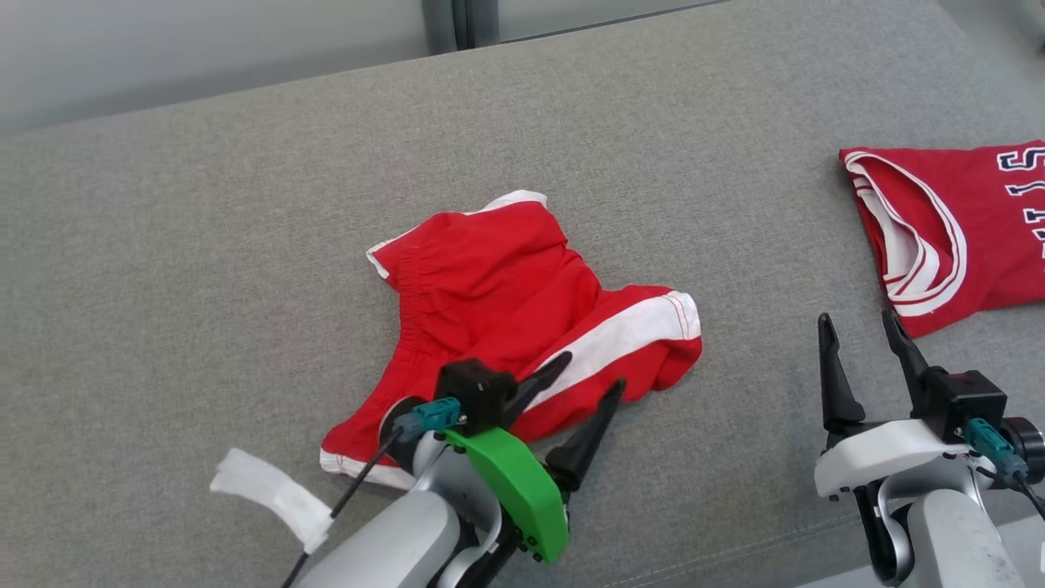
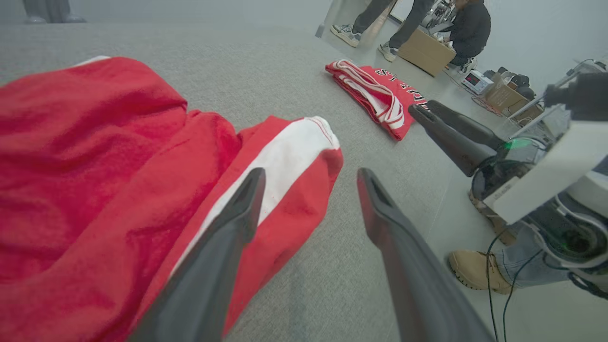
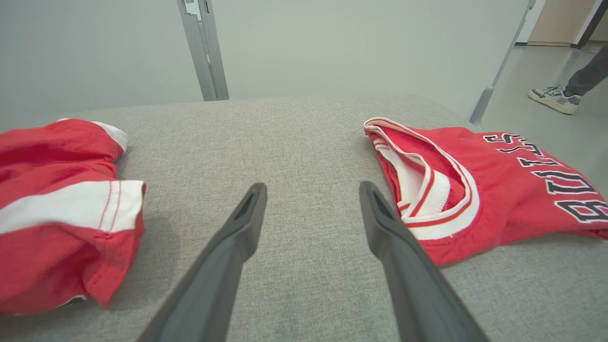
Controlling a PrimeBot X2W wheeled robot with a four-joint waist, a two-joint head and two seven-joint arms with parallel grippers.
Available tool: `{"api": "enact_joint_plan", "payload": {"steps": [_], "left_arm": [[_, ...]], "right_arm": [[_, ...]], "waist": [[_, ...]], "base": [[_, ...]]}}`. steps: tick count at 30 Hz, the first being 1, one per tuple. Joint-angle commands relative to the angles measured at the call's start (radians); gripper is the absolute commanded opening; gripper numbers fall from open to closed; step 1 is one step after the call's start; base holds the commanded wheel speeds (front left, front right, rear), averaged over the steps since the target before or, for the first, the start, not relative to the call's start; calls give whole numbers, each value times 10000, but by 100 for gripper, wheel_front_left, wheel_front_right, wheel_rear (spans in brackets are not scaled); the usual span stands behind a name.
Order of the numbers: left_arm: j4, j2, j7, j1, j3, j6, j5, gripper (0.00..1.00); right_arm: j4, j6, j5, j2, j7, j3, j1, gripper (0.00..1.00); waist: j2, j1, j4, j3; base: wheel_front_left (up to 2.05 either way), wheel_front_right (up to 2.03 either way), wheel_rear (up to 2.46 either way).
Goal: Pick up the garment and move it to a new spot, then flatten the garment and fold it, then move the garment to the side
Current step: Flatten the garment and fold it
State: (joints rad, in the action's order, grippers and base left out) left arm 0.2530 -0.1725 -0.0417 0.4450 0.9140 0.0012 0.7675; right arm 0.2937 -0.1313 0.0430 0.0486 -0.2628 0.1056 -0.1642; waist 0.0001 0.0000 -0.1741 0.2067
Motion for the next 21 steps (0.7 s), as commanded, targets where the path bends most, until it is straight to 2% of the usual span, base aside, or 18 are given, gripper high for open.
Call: {"api": "enact_joint_plan", "payload": {"steps": [1,8,9,16,21], "left_arm": [[-408,-301,-102,-224,-211,180,107,100],[-1630,-1536,-479,-998,-1104,1173,101,100],[-1630,-1536,-479,-998,-1104,1173,101,100],[-1683,-2709,-1127,-2266,-2027,1686,540,100],[-1478,-3187,-1732,-3107,-2598,1906,736,100]], "right_arm": [[-63,11,-168,32,-27,119,148,100],[-192,11,-597,34,-27,465,324,100],[-192,11,-597,34,-27,465,324,100],[-82,11,-790,139,-27,569,502,100],[88,11,-853,180,-27,605,790,100]], "waist": [[-1,0,222,-215],[-1,0,864,-775],[-1,0,864,-775],[-1,0,1534,-1210],[-1,0,1938,-1573]], "base": [[0,0,0],[0,0,0],[0,0,0],[0,0,0],[0,0,0]]}}
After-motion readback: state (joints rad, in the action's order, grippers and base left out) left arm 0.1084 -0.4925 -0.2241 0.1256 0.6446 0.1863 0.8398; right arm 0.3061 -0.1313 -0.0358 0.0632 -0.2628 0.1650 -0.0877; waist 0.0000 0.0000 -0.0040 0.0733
